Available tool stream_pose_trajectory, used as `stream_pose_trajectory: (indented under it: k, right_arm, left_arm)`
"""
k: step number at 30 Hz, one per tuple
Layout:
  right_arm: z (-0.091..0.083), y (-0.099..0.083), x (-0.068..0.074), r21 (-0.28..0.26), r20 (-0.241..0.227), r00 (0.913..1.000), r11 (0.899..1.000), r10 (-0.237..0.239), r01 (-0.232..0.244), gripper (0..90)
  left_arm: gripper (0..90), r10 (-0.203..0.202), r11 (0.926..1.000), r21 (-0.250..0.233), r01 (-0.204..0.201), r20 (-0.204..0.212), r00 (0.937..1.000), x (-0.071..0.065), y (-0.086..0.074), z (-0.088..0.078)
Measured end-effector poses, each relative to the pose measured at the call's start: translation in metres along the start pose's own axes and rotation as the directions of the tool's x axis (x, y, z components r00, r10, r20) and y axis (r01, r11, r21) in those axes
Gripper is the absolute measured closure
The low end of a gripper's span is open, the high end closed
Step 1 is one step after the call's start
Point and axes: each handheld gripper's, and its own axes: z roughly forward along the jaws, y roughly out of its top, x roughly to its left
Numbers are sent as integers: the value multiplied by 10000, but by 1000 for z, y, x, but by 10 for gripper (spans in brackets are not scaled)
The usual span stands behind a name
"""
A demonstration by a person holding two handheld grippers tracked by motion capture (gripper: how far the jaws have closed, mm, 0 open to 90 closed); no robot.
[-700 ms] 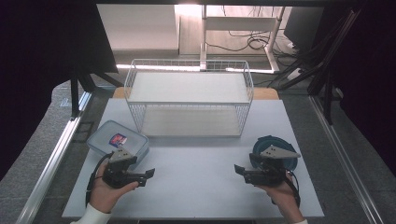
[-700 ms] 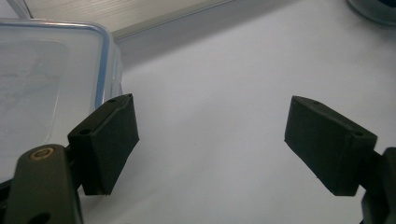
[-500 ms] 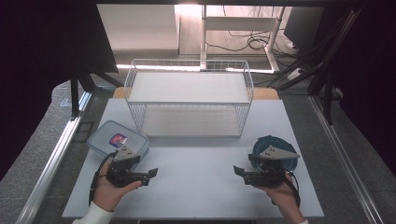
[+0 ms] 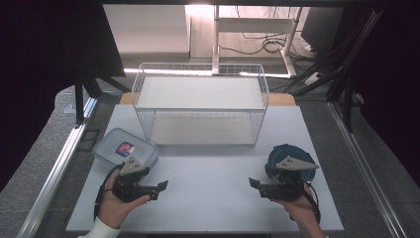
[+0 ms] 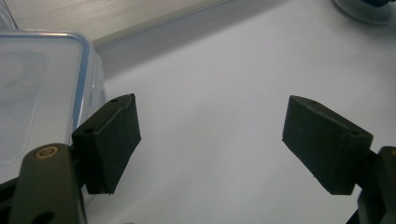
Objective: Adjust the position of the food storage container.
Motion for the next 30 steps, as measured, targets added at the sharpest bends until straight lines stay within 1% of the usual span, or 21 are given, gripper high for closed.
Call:
stream_pose_trajectory:
  k: [1, 5, 9, 10, 14, 15, 19, 21, 24, 28, 30]
  right_arm:
    - [0, 0, 0, 30, 2, 10000, 10000, 11, -11, 230]
    - [-1, 0, -1, -22, -19, 10000, 10000, 73, -73, 229]
    - [-2, 2, 0, -55, -19, 10000, 10000, 25, -25, 231]
    - [-2, 2, 0, -70, 18, 10000, 10000, 15, -15, 230]
    - [-2, 2, -1, -63, 171, 9998, 9999, 79, -78, 227]
    - [-2, 2, -1, -48, 266, 9995, 9998, 186, -184, 226]
    - [-1, 4, 0, -92, 227, 9996, 9998, 168, -166, 227]
    - [-1, 5, 2, -85, 231, 9996, 9999, 141, -140, 228]
    - [-1, 6, 2, -115, 209, 9997, 9999, 105, -102, 228]
    - [0, 7, 2, -48, 211, 9997, 9999, 101, -100, 228]
    - [1, 7, 2, -20, 234, 9997, 9999, 118, -118, 227]
  left_arm:
    - [187, -7, 10000, -69, 7, 32, 10000, -1, 1, 0]
    - [187, 10, 10000, -54, -10, -10, 10000, -2, 1, -1]
    - [227, -96, 9999, -114, 96, -33, 9999, 0, 1, -4]
    - [228, -80, 9998, -175, 80, 0, 10000, 0, 3, -6]
    - [228, 1, 9999, -163, -1, 23, 10000, -1, 5, -7]
    - [228, 41, 9998, -181, -40, 67, 10000, -2, 6, -7]
    - [229, 111, 9999, -62, -111, 80, 9999, -2, 9, -7]
    - [229, 163, 9998, -79, -162, 61, 9998, -1, 12, -9]
    - [229, 123, 9998, -147, -122, 63, 9999, 2, 16, -13]
    - [230, 250, 9994, -220, -252, -101, 9996, 6, 25, -21]
    - [232, 233, 9993, -282, -235, -56, 9997, 10, 28, -23]
